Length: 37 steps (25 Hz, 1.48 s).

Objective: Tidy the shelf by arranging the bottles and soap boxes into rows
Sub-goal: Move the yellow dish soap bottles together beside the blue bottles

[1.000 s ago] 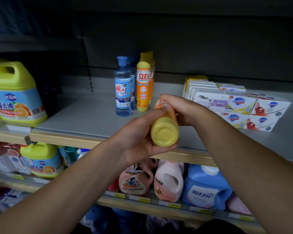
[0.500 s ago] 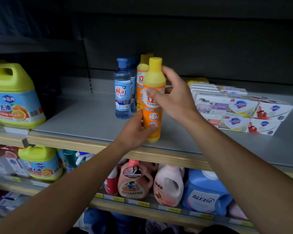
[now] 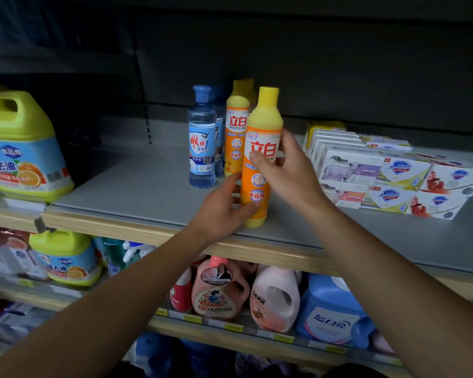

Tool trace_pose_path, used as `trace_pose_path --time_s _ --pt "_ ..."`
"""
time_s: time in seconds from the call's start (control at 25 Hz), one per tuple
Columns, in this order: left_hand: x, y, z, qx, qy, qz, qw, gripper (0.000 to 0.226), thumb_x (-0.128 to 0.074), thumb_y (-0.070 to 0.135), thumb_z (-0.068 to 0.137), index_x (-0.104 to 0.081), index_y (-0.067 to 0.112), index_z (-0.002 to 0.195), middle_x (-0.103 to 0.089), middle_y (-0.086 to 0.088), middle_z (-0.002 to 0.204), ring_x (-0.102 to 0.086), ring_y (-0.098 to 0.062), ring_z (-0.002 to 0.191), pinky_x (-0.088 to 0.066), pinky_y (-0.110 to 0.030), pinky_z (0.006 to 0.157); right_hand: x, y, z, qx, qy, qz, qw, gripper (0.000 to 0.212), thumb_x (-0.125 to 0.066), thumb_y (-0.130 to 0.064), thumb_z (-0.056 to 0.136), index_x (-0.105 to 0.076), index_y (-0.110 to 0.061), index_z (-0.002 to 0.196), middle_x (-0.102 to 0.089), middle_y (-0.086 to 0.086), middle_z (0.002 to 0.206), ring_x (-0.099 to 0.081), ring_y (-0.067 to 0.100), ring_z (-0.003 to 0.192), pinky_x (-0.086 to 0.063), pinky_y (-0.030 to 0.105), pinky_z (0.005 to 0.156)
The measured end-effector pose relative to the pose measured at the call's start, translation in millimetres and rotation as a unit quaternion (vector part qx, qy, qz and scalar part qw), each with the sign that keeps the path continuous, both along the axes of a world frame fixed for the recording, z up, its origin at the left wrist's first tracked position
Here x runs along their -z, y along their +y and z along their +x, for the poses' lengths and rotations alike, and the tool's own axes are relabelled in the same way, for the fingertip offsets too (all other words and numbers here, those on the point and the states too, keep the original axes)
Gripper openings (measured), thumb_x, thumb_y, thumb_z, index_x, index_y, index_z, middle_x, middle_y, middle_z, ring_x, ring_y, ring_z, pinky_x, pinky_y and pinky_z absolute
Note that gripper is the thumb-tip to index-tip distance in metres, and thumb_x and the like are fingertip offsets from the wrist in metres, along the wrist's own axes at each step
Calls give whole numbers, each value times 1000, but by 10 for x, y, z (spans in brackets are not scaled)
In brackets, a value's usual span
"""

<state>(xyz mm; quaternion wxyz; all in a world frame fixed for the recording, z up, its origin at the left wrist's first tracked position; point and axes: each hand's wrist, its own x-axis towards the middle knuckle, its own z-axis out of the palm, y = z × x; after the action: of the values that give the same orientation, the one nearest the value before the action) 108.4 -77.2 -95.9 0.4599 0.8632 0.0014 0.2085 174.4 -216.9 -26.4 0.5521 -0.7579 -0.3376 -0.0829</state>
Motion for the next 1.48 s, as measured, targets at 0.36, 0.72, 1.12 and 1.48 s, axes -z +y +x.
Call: trace_pose_path --time_s 0.36,0.72,1.12,1.48 --pt "137 663 -257 -125 100 339 927 53 -42 58 91 -66 15 109 -68 -5 110 -61 -24 101 -49 -36 88 750 -43 -4 90 -20 -213 973 45 -69 -44 83 -54 -21 119 -69 0 113 -65 21 98 -52 34 83" --pt "298 708 -186 -203 64 309 927 45 -49 61 87 -66 29 114 -67 3 115 -57 -22 112 -50 -33 87 701 670 516 113 8 -228 967 48 -68 -35 88 -52 -11 125 -64 10 127 -61 32 112 -49 40 93" --pt "349 753 -138 -219 60 323 919 55 -41 68 82 -64 32 117 -68 7 115 -57 -20 111 -48 -32 84 736 887 730 119 6 -235 965 47 -65 -38 90 -51 -12 127 -62 9 130 -59 32 115 -48 40 95" --pt "350 746 -140 -223 59 313 921 53 -43 67 82 -64 33 116 -68 6 114 -56 -20 110 -47 -32 83 746 954 698 143 1 -240 960 51 -67 -43 88 -50 -13 126 -63 7 128 -60 31 114 -49 43 95"
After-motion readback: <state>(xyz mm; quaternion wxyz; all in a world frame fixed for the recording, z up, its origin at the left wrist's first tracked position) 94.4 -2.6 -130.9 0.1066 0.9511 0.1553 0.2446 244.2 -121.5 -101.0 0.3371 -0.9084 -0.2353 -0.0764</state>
